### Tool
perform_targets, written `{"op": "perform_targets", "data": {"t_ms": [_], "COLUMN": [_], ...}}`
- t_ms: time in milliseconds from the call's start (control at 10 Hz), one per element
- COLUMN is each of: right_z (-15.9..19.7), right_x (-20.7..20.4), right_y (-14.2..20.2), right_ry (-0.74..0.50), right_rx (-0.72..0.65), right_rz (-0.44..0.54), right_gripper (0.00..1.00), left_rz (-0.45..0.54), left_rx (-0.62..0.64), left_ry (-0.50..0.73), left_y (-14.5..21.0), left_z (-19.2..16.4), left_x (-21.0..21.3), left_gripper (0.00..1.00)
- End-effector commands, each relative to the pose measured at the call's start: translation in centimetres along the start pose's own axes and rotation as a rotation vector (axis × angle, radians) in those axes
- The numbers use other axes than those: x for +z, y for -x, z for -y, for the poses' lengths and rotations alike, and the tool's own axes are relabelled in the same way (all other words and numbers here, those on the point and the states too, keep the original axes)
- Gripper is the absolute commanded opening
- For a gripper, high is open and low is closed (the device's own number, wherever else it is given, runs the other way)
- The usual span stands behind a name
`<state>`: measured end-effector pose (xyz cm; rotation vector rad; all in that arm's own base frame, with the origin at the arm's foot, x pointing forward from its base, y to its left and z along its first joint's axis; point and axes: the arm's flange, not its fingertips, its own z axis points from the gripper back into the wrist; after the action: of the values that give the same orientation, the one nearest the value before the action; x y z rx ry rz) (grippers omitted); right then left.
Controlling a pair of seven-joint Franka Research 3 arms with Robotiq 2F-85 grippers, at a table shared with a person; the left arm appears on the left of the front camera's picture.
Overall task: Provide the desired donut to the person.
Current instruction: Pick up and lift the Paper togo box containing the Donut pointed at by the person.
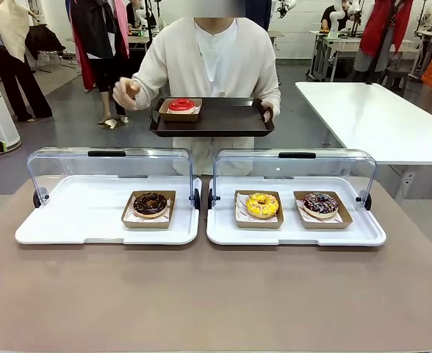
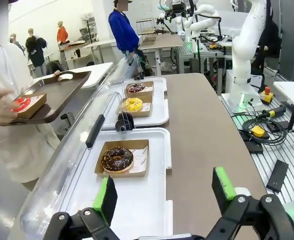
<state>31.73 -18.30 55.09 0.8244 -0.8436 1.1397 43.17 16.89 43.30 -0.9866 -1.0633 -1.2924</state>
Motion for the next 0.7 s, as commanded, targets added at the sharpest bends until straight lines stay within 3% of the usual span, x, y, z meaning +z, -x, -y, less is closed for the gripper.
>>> {"op": "perform_targets", "data": {"t_ms": [0, 600], "right_z": [-0.01, -0.01], "right_x": [-0.09, -0.09], "right_y": [-0.06, -0.06], "right_ry": [-0.004, -0.004], "right_rx": [0.005, 0.005], "right_rz": [0.01, 0.01], "right_gripper": [1.0, 1.0], "left_rz": [0.002, 0.002], "left_rx": [-0.015, -0.015], "left_ry": [-0.002, -0.002], "left_y": [-0.12, -0.12], "left_z": [0.06, 0.06], "left_x": [0.2, 0.2], "left_gripper": [1.0, 1.0]}}
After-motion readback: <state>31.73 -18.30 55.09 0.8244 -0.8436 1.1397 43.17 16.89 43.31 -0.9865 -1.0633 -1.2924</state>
